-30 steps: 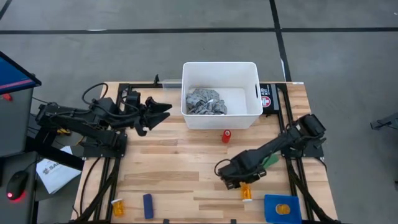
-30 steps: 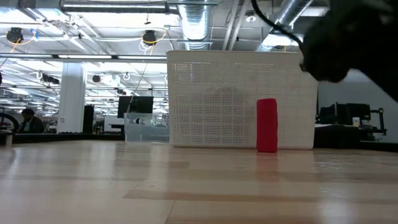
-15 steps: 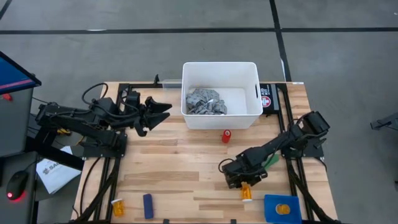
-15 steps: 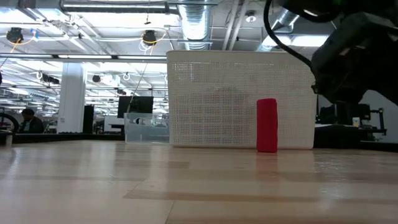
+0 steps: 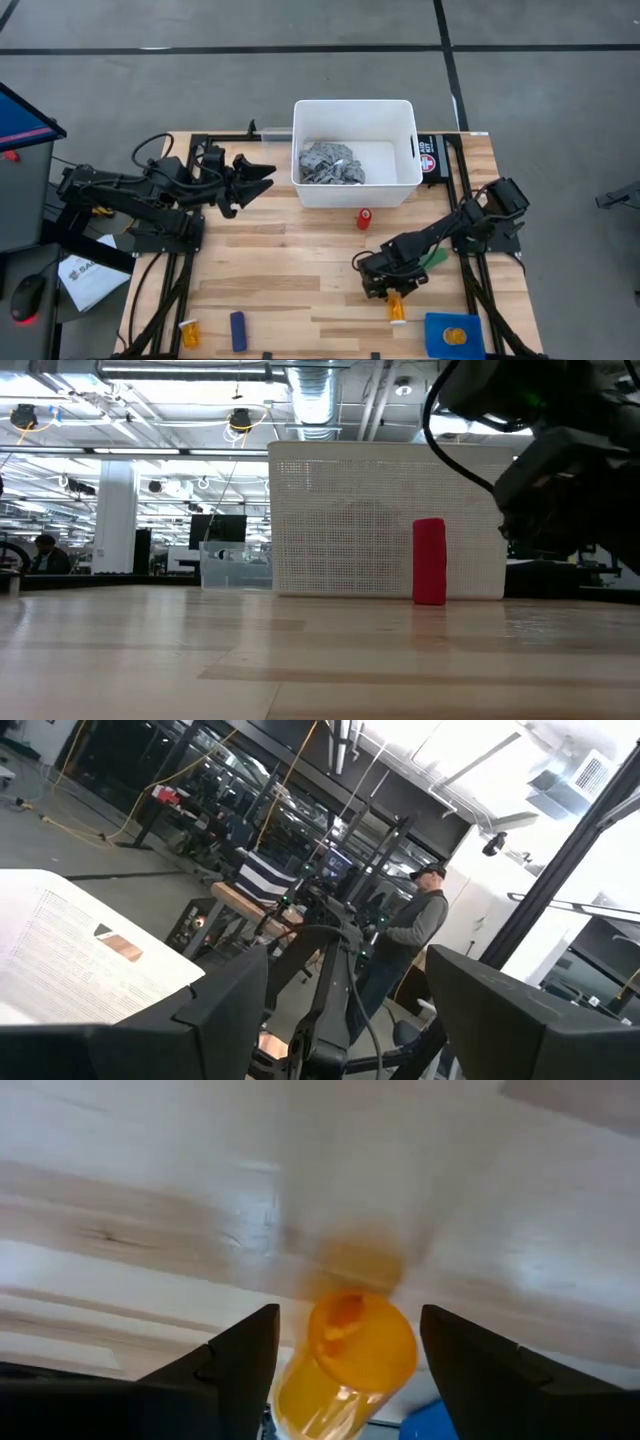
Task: Pick & Place Medicine items
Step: Put the right orange pill bottle into the blue bin
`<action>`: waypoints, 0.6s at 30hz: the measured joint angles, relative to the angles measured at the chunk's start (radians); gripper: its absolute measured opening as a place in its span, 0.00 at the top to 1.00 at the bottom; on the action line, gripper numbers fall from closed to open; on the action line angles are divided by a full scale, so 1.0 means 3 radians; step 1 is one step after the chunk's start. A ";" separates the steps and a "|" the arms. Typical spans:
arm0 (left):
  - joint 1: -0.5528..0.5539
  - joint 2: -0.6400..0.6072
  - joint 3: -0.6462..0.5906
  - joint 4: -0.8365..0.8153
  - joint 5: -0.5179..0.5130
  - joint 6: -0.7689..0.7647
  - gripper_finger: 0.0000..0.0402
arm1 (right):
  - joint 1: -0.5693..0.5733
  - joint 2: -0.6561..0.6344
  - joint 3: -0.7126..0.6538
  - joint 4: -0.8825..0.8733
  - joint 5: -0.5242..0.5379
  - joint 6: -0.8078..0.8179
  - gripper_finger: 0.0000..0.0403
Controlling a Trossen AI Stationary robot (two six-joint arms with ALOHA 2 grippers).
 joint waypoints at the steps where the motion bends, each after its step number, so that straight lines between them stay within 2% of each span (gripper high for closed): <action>1: 0.0000 0.0000 0.0000 -0.0001 -0.0001 0.0000 0.34 | 0.0001 0.0000 -0.0014 0.0034 -0.0007 0.0012 0.41; 18: 0.0000 0.0000 0.0000 -0.0002 -0.0003 0.0000 0.34 | 0.0035 0.0000 -0.0055 0.0095 -0.0037 0.0045 0.64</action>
